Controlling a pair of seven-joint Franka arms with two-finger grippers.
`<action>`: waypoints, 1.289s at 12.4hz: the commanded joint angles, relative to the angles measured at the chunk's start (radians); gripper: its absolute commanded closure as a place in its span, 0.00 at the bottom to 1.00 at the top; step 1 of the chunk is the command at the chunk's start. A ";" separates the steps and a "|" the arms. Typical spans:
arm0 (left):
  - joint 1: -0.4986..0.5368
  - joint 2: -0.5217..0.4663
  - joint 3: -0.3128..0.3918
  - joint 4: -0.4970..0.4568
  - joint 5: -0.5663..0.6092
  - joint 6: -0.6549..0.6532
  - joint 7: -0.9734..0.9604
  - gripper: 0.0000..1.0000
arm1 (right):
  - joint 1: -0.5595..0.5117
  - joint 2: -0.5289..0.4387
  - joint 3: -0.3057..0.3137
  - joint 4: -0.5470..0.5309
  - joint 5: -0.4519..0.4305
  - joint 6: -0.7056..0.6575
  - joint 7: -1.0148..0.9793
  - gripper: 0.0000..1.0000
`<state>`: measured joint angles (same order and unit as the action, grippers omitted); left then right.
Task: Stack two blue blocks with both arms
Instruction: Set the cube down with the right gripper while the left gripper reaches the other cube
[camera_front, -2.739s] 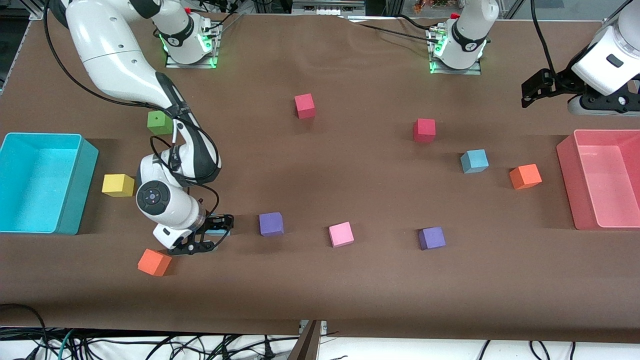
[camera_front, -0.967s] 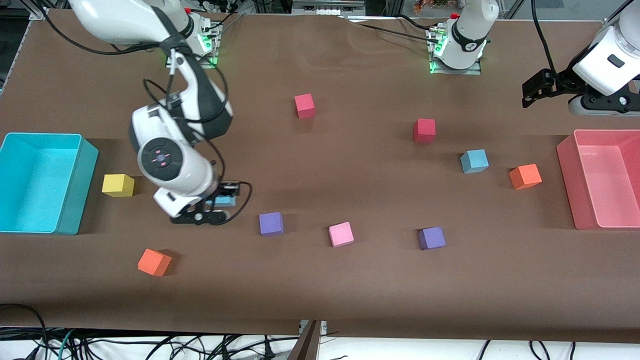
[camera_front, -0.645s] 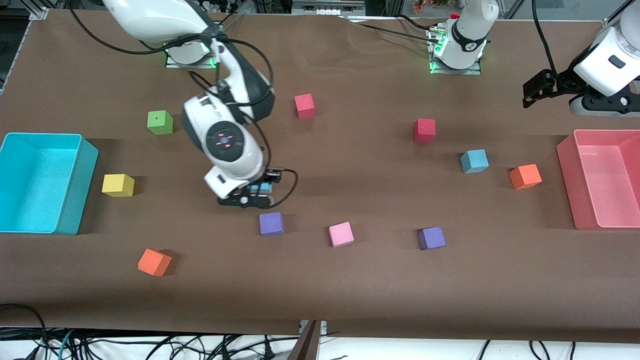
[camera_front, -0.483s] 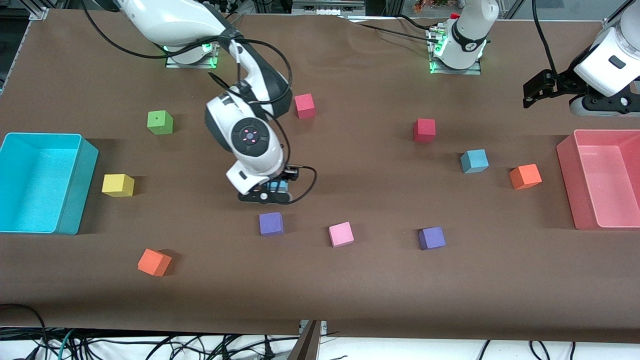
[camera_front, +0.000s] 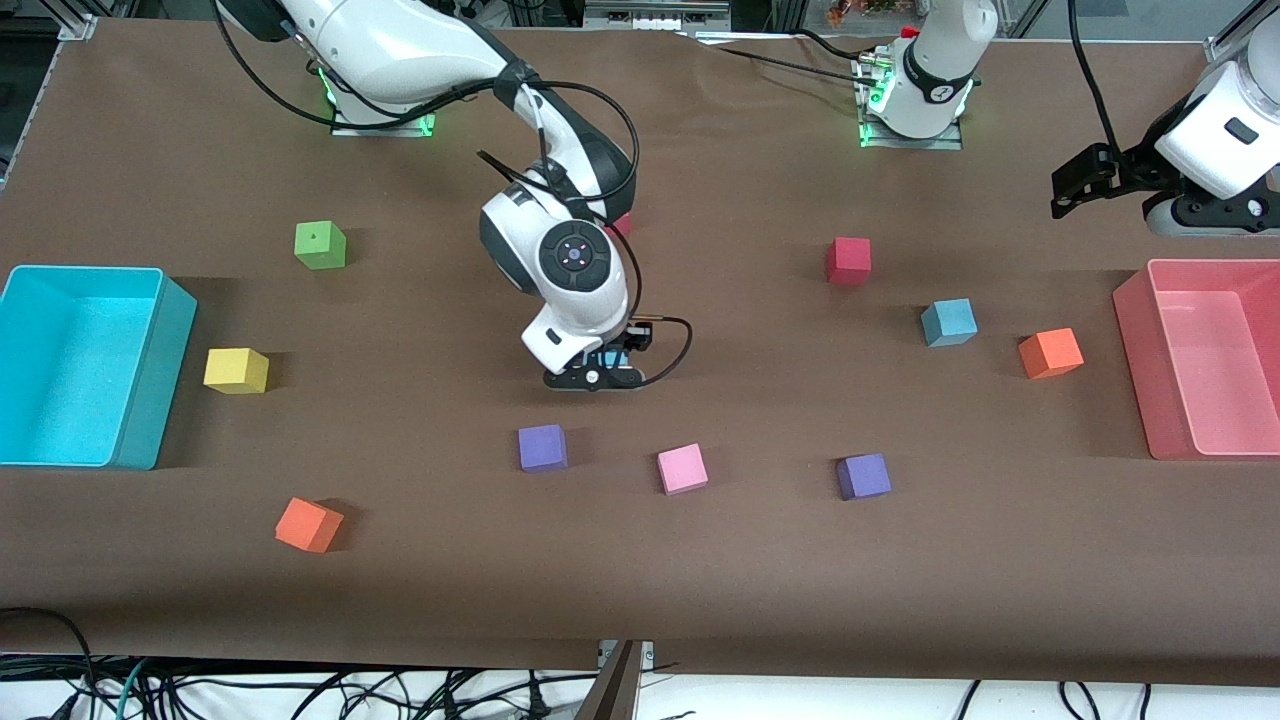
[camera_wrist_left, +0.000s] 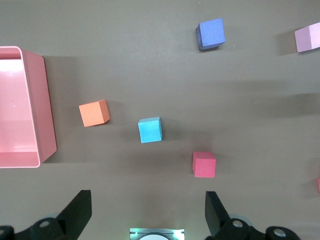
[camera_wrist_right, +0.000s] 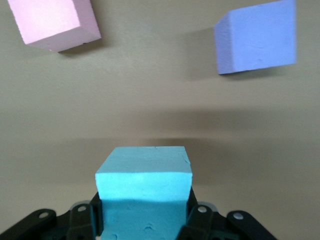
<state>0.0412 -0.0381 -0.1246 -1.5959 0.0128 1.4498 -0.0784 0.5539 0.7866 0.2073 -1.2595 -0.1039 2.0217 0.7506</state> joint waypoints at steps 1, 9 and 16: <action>0.003 -0.005 0.003 -0.021 -0.002 0.018 -0.011 0.00 | 0.007 0.019 -0.003 -0.052 -0.008 0.125 0.004 0.80; 0.000 0.035 0.010 -0.064 0.053 0.073 -0.009 0.00 | 0.054 0.114 -0.003 -0.046 -0.017 0.235 0.007 0.78; 0.000 0.101 0.010 -0.393 0.055 0.503 -0.003 0.00 | 0.051 0.094 0.000 -0.046 -0.023 0.224 -0.010 0.00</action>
<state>0.0445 0.0714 -0.1154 -1.9217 0.0387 1.8755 -0.0784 0.6144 0.8977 0.2049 -1.3078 -0.1142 2.2548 0.7475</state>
